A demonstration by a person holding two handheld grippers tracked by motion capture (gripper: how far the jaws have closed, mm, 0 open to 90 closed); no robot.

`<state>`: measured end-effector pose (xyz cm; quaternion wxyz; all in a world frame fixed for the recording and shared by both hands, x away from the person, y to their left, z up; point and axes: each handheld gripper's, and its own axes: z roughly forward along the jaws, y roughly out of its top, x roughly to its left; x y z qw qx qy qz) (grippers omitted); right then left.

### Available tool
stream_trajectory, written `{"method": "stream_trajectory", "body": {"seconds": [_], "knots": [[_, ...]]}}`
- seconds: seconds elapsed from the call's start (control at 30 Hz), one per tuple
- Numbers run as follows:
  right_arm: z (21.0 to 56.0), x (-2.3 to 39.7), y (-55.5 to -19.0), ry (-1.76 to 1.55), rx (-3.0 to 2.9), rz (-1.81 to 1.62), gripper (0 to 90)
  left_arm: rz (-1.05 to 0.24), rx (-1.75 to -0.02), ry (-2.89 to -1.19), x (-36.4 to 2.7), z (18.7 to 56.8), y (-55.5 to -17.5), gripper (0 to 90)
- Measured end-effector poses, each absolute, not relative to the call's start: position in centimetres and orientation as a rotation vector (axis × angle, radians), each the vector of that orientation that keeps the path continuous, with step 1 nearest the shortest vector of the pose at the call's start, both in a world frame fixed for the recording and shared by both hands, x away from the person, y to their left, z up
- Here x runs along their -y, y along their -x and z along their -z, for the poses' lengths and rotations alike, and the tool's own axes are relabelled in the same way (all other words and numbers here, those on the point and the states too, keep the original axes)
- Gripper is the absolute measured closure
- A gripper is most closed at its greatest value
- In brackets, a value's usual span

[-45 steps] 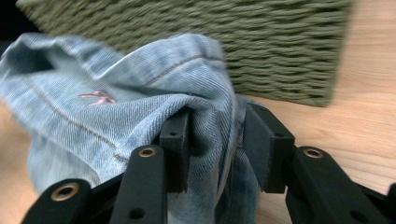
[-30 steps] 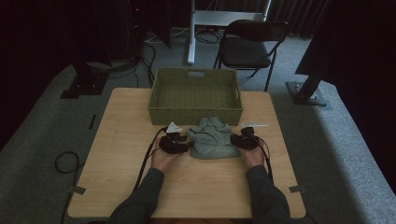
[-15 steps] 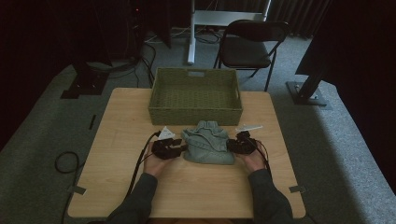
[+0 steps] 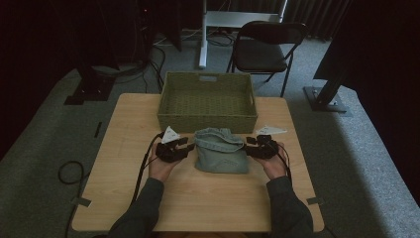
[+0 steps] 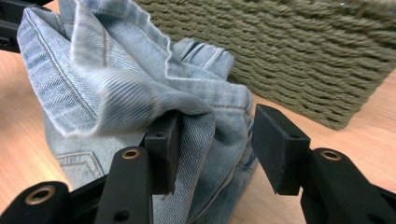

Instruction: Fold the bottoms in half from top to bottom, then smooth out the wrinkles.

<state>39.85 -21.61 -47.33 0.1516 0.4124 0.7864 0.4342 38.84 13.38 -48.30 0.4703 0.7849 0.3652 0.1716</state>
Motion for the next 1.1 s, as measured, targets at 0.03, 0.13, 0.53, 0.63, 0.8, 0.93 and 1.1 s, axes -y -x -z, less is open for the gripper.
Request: {"method": "stream_trajectory", "body": {"seconds": [0.03,0.13,0.53,0.63,0.8,0.93,1.1], "knots": [[47.3,21.7,-39.9,-1.189,-2.249,-1.248,53.6,-0.422,-0.897,-1.920,-13.3,48.3,-38.9,58.6],[47.1,21.8,-40.0,-1.199,-2.233,-1.274,54.6,-0.441,-0.903,-1.912,-13.2,48.1,-39.2,59.7],[46.4,21.6,-40.3,-1.150,-2.260,-1.303,52.4,-0.476,-0.870,-1.928,-12.5,47.6,-40.0,70.5],[46.6,21.4,-40.4,-1.144,-2.279,-1.301,52.1,-0.479,-0.864,-1.940,-12.2,47.5,-40.1,79.9],[46.7,21.4,-40.6,-1.146,-2.269,-1.336,58.9,-0.472,-0.846,-1.961,-12.1,47.2,-40.3,85.1],[46.5,21.7,-40.7,-1.156,-2.242,-1.349,81.8,-0.451,-0.802,-1.998,-12.5,46.4,-40.4,85.6],[46.4,22.3,-40.9,-1.203,-2.202,-1.356,88.6,-0.429,-0.785,-2.000,-13.5,45.4,-40.8,85.6]]}}
